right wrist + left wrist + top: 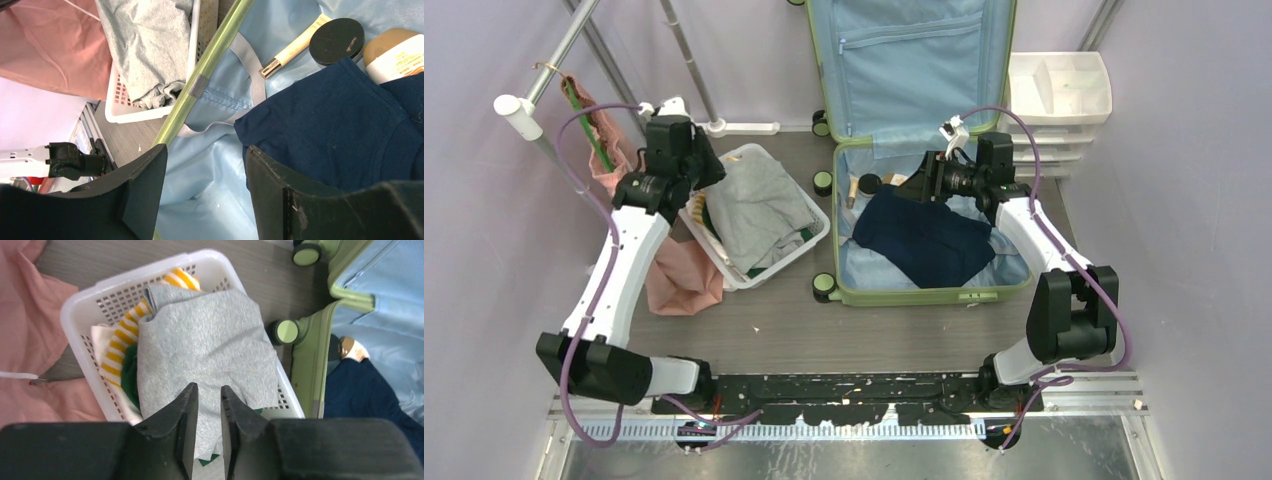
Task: Open, take out, and arrange the luggage
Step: Place the clothes in the bin.
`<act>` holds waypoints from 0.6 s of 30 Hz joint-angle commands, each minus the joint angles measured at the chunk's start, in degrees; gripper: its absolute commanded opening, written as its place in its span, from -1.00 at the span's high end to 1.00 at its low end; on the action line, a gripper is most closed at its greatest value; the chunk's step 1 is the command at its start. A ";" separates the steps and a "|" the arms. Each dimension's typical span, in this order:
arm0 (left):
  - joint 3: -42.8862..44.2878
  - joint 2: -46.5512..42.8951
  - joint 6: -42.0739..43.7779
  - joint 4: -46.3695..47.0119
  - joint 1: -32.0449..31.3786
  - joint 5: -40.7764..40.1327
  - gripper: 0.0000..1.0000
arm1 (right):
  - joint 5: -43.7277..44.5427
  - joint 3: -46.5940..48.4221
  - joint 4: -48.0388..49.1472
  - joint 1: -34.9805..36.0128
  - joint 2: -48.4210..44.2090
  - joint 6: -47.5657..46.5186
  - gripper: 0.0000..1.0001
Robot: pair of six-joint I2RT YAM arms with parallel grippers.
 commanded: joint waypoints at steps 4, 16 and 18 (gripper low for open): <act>0.08 10.20 3.84 -0.17 0.25 0.25 0.69 | -0.82 1.65 2.08 0.25 0.13 -0.35 -0.29; -3.93 24.39 3.32 -0.62 4.18 -6.89 0.69 | -1.08 1.74 1.96 0.26 0.17 -0.50 -0.29; -3.16 25.86 2.38 -1.56 5.34 -4.44 0.60 | -1.08 1.74 1.75 0.29 0.11 -0.68 -0.29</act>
